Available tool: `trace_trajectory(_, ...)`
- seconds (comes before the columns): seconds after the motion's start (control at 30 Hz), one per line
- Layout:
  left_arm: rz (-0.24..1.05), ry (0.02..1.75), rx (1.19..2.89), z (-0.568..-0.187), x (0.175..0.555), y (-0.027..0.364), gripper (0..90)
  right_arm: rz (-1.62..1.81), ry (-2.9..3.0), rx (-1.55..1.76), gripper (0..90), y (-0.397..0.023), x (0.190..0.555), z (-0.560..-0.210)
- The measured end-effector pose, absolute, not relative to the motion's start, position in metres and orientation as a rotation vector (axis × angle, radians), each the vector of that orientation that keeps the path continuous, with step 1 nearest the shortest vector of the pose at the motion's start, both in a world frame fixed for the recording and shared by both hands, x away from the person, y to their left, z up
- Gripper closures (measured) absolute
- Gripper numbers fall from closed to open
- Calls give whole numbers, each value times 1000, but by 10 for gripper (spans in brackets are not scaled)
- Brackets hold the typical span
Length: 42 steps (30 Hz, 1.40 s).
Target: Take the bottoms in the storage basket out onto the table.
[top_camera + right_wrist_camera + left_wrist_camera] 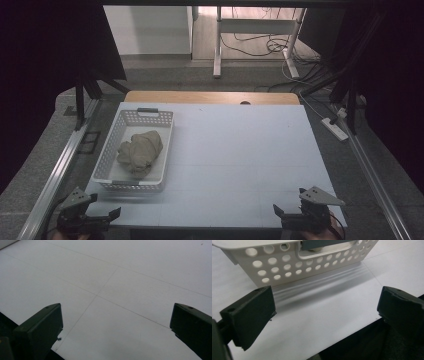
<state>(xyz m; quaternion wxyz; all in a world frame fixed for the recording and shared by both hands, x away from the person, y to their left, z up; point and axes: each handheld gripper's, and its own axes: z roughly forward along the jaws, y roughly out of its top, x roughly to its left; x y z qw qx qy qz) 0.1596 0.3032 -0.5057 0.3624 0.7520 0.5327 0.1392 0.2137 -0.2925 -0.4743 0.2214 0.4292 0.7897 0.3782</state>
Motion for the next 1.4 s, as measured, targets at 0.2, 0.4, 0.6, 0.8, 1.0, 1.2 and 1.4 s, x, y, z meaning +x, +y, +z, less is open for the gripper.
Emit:
trace_trajectory(0.2,335,1361,1935,-506,160,305,17,1034,2205,1176,0,-291,215,-475)
trace_trajectory(0.4,324,1354,1947,-506,161,304,18,1049,2231,1175,0,-291,216,-476)
trace_trajectory(0.6,296,1358,1942,-507,162,305,16,1055,2256,1172,0,-291,217,-476)
trace_trajectory(0.8,282,1362,1935,-507,163,307,15,1057,2269,1163,0,-291,217,-476)
trace_trajectory(1.0,281,1361,1950,-507,164,305,13,1051,2276,1160,0,-291,218,-476)
trace_trajectory(1.2,282,1352,1938,-505,163,305,3,1038,2283,1151,0,-289,218,-477)
trace_trajectory(1.4,291,1325,1926,-501,162,305,0,1032,2285,1151,0,-289,218,-477)
